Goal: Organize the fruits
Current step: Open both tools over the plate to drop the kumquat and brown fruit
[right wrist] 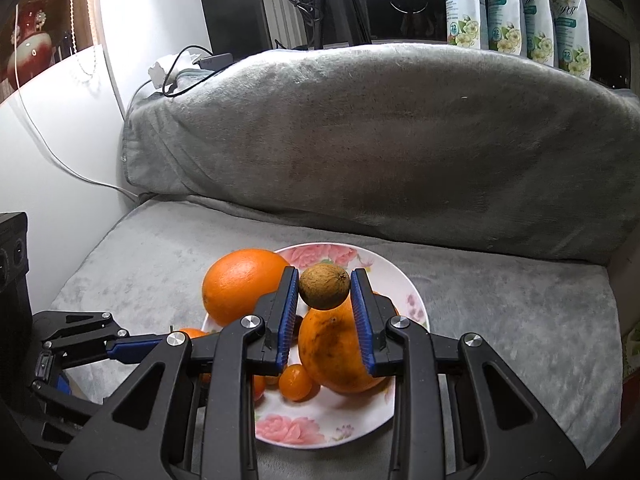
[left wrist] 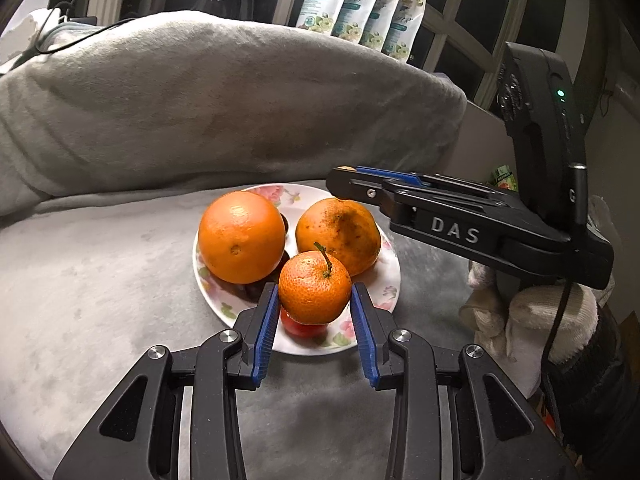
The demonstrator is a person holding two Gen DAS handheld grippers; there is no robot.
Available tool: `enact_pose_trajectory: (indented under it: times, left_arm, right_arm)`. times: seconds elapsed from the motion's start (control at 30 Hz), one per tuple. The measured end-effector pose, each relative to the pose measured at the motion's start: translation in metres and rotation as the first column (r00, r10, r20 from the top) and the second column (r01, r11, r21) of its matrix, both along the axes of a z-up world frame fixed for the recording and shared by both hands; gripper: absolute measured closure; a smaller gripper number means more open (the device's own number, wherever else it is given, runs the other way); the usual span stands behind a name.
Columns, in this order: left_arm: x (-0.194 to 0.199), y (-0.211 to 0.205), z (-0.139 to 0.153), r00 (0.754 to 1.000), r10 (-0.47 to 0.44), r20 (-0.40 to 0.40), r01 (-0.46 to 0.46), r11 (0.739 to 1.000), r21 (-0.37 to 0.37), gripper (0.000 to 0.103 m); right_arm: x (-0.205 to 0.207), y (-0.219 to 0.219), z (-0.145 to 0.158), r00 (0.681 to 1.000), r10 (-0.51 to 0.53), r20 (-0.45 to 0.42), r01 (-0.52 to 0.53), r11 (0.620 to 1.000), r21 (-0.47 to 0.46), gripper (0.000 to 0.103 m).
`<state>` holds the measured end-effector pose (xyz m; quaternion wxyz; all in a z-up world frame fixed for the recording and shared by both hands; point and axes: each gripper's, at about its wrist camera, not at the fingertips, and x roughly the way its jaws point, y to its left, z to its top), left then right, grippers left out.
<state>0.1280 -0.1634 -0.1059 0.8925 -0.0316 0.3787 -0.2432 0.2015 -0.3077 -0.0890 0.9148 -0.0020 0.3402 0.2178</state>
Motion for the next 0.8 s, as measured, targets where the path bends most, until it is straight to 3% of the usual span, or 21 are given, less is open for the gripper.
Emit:
enact_pose_trajectory:
  times: [0.43, 0.47, 0.57, 0.63, 0.8]
  left_arm:
    - [0.007, -0.005, -0.005, 1.0, -0.007, -0.005, 0.007, 1.0, 0.014, 0.068]
    - [0.007, -0.005, -0.005, 1.0, -0.005, -0.004, 0.005, 1.0, 0.017, 0.068]
    - [0.007, -0.006, -0.005, 1.0, -0.002, -0.001, 0.002, 1.0, 0.024, 0.064]
    - [0.006, -0.004, -0.003, 1.0, 0.008, 0.008, -0.009, 1.0, 0.02, 0.05]
    - [0.005, -0.002, 0.001, 1.0, 0.015, 0.022, -0.016, 1.0, 0.018, 0.046]
  right_arm:
    - [0.014, 0.004, -0.007, 1.0, 0.011, -0.024, -0.01, 1.0, 0.01, 0.075]
    - [0.015, 0.004, -0.007, 1.0, 0.01, -0.025, -0.01, 1.0, 0.01, 0.073]
    - [0.013, 0.002, -0.004, 1.0, -0.005, -0.006, 0.005, 1.0, 0.021, 0.039]
    - [0.012, 0.0, -0.002, 1.0, -0.008, 0.002, 0.008, 0.999, 0.034, 0.037]
    - [0.01, -0.001, 0.002, 1.0, -0.021, 0.006, 0.021, 0.999, 0.037, 0.033]
